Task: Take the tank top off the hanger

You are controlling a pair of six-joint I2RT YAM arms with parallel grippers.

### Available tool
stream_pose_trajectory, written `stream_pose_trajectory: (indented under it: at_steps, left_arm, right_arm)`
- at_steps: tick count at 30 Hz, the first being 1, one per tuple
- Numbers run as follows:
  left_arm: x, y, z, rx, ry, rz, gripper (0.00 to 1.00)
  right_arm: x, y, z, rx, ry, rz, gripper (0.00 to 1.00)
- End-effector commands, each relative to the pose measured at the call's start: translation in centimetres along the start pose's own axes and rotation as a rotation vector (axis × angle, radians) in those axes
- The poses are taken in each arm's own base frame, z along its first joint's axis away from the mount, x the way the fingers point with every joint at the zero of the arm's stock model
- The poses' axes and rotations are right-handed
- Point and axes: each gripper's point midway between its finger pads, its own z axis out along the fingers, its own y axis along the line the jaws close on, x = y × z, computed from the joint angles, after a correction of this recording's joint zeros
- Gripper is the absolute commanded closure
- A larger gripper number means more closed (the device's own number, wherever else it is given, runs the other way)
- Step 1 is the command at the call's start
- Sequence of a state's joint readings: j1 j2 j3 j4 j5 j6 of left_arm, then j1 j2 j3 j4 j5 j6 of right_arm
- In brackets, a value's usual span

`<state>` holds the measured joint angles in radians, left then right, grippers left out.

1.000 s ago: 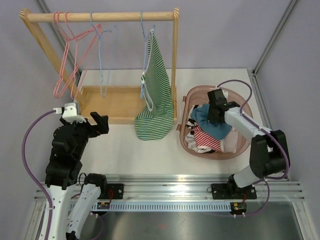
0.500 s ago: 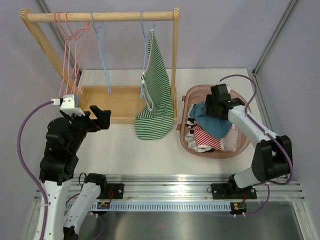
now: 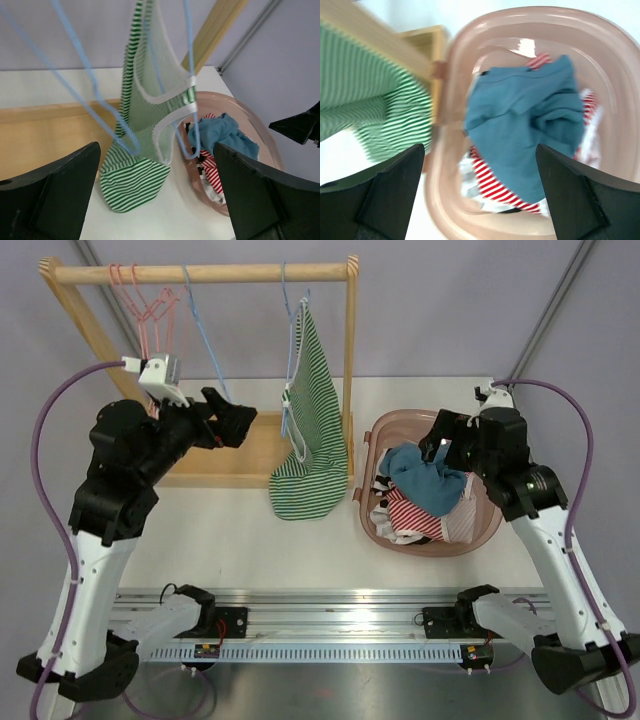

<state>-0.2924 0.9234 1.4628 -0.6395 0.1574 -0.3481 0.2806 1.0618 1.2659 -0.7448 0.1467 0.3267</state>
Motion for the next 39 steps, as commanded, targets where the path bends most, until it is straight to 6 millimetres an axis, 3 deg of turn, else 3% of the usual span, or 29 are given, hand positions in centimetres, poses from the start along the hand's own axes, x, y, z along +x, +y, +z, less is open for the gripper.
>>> stream_pose_trajectory:
  at_steps: [1, 3, 4, 7, 9, 11, 12, 13, 16, 18, 20, 21, 23, 24, 25, 27, 28, 29, 34, 39]
  left_arm:
    - [-3.0, -2.3, 2.0, 0.033, -0.050, 0.040, 0.01]
    - [-4.2, -3.5, 2.6, 0.047, -0.067, 0.053, 0.01]
    - [-4.1, -3.3, 3.9, 0.031, -0.059, 0.063, 0.01]
    - [-5.1, -4.5, 5.4, 0.062, -0.082, 0.103, 0.01]
    - [-5.0, -5.1, 7.3, 0.075, -0.084, 0.123, 0.07]
    - [-5.5, -4.6, 8.5, 0.032, -0.099, 0.147, 0.12]
    - [-4.6, -4.6, 10.1, 0.024, -0.071, 0.160, 0.14]
    - [-5.4, -4.6, 10.3, 0.013, -0.088, 0.178, 0.14]
    - [-4.6, -4.4, 12.9, -0.004, -0.051, 0.215, 0.20]
    - [-3.5, -3.7, 14.9, -0.034, -0.014, 0.234, 0.29]
    - [-3.8, -3.1, 15.5, -0.081, -0.006, 0.253, 0.37]
    - [-2.8, -2.6, 16.7, -0.096, 0.024, 0.263, 0.47]
    - [-3.1, -2.2, 17.1, -0.123, 0.027, 0.281, 0.54]
    - [-3.2, -2.2, 17.3, -0.127, 0.030, 0.283, 0.65]
    - [-2.5, -2.0, 17.8, -0.129, 0.053, 0.293, 0.68]
    - [-3.2, -2.5, 17.8, -0.123, 0.041, 0.294, 0.81]
    - [-3.0, -2.5, 18.0, -0.125, 0.049, 0.297, 0.96]
    - [-3.2, -2.9, 17.9, -0.121, 0.043, 0.297, 1.00]
    - [-5.0, -3.3, 16.5, -0.151, -0.008, 0.282, 1.00]
    - [-8.3, -3.6, 13.3, -0.172, -0.103, 0.245, 1.00]
  right_arm:
    - [0.4, 4.2, -2.7, -0.268, 0.012, -0.009, 0.01]
    - [0.4, 5.2, -4.1, -0.343, -0.006, 0.009, 0.01]
    - [0.5, 5.9, -5.0, -0.390, -0.012, 0.011, 0.01]
    - [1.1, 6.8, -6.0, -0.461, -0.001, 0.032, 0.01]
    - [1.4, 7.1, -6.6, -0.494, -0.004, 0.038, 0.01]
    - [1.7, 7.5, -7.4, -0.531, -0.007, 0.043, 0.02]
    - [2.2, 7.5, -7.4, -0.543, 0.002, 0.049, 0.02]
    - [2.5, 7.9, -7.7, -0.572, 0.012, 0.049, 0.02]
    - [2.9, 8.2, -8.9, -0.618, 0.007, 0.050, 0.02]
    - [3.1, 8.2, -9.3, -0.624, 0.007, 0.050, 0.03]
    - [3.2, 8.3, -10.0, -0.645, -0.004, 0.045, 0.03]
    - [3.4, 8.3, -10.1, -0.652, -0.004, 0.044, 0.03]
    - [3.5, 8.3, -10.5, -0.661, -0.008, 0.042, 0.03]
    - [3.6, 8.3, -10.5, -0.664, -0.010, 0.037, 0.03]
    - [3.6, 8.3, -10.6, -0.665, -0.013, 0.033, 0.03]
    - [3.6, 8.1, -10.6, -0.659, -0.013, 0.026, 0.04]
    - [3.7, 8.1, -10.6, -0.659, -0.013, 0.026, 0.03]
    - [3.6, 8.1, -10.5, -0.659, -0.014, 0.024, 0.03]
    - [3.6, 8.4, -10.4, -0.674, -0.009, 0.026, 0.04]
    - [3.5, 8.6, -10.6, -0.684, -0.012, 0.029, 0.04]
